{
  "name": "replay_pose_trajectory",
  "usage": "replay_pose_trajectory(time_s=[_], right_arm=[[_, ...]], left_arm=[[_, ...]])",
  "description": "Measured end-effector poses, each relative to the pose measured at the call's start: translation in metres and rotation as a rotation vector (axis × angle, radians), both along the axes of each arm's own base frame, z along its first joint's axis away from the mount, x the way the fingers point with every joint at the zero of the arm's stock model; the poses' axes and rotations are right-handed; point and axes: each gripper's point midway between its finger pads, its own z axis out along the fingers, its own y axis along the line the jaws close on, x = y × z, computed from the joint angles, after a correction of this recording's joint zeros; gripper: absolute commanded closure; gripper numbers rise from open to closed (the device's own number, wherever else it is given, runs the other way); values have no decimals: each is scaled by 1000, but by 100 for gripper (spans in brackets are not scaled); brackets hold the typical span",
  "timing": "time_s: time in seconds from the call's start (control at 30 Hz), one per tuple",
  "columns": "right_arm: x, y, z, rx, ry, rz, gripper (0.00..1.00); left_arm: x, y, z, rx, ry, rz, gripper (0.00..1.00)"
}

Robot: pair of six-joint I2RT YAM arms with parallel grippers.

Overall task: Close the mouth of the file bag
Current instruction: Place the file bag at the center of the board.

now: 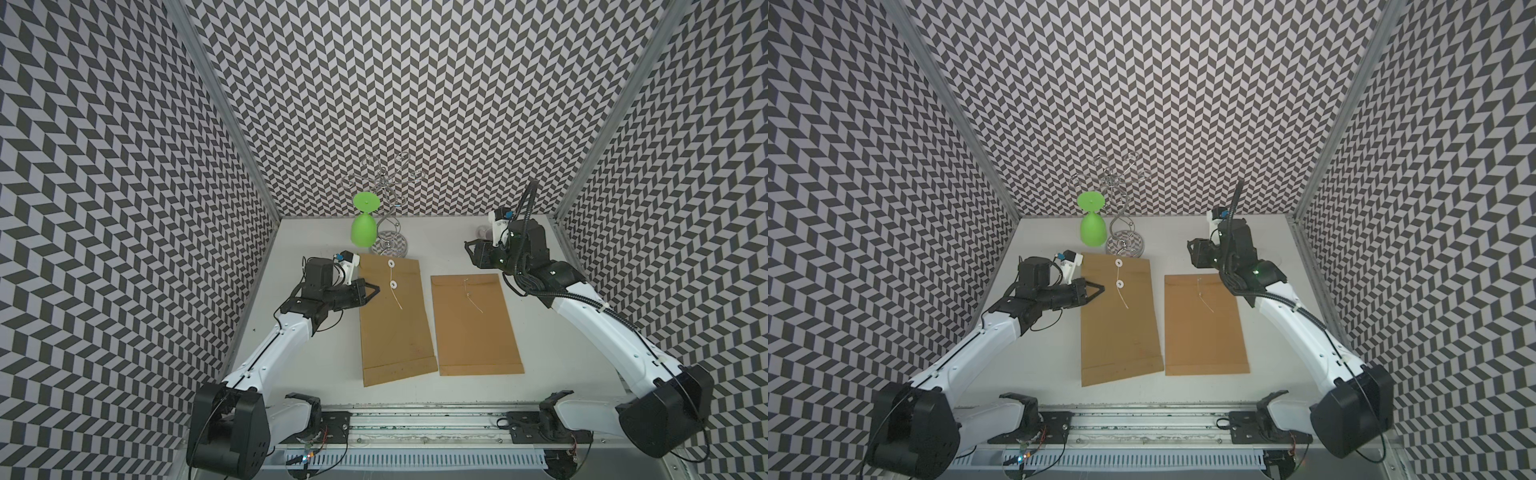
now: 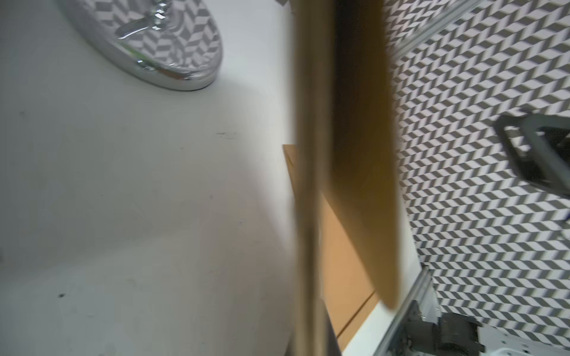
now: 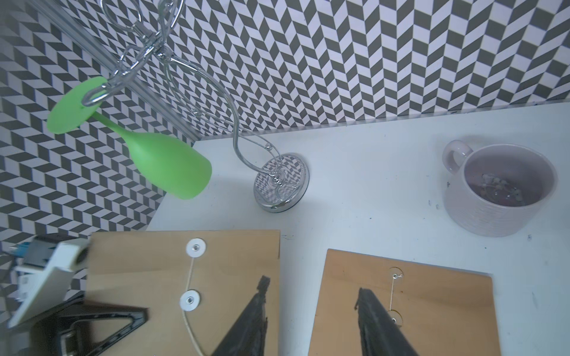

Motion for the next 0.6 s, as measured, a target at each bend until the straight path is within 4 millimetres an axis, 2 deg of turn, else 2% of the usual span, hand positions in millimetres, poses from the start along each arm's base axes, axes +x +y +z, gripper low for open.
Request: replay_pose_trajectory(time_s=[0.17,0.27,0.37,0.47,0.53,0.6], right_arm=[[1,11,-9,19,31,44,51],[1,12,-7,24,24,50,51],[1,13,-5,30,15,55,51],[1,15,-3,38,10,62,51],[1,16,-3,42,10,70,51],[0,17,-2,44,10,73,51]], left_arm=[[22,22,-41,182,40,61,88],[33,34,-53,281,42,76,85],[46,44,-60,375,37,92,77],[57,55,-65,454,35,104,56],[64,63,-65,496,31,126,36],[66,70,-67,529,30,144,26]])
